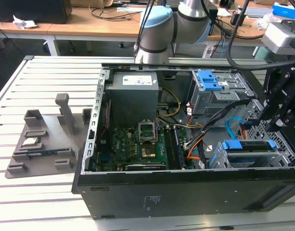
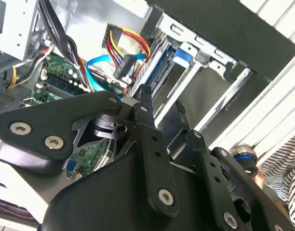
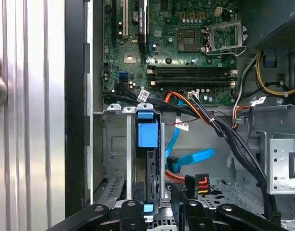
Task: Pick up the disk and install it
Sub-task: 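Insert the first disk wire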
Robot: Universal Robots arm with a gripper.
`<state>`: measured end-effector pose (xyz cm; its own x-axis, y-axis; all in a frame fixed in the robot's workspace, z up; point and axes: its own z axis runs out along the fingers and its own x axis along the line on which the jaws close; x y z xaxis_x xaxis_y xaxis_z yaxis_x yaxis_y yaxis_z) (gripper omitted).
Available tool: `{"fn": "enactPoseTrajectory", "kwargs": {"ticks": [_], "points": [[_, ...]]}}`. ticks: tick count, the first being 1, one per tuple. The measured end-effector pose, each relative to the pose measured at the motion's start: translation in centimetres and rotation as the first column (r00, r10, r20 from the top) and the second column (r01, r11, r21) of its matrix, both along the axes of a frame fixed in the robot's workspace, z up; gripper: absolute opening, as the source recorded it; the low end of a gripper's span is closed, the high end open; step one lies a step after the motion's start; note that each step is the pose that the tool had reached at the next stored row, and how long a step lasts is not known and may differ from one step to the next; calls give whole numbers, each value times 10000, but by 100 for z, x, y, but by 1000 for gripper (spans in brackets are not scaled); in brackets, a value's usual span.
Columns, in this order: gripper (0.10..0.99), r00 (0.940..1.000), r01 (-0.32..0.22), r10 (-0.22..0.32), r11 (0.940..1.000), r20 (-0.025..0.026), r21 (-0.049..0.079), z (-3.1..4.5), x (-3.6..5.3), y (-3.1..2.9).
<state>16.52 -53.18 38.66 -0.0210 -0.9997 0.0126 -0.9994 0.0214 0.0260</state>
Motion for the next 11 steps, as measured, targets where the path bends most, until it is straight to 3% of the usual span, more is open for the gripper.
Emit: {"fn": "enactPoseTrajectory", "kwargs": {"ticks": [11], "points": [[361, 10000, 0, 0, 10000, -2, -42, -19, 90, 268]]}}
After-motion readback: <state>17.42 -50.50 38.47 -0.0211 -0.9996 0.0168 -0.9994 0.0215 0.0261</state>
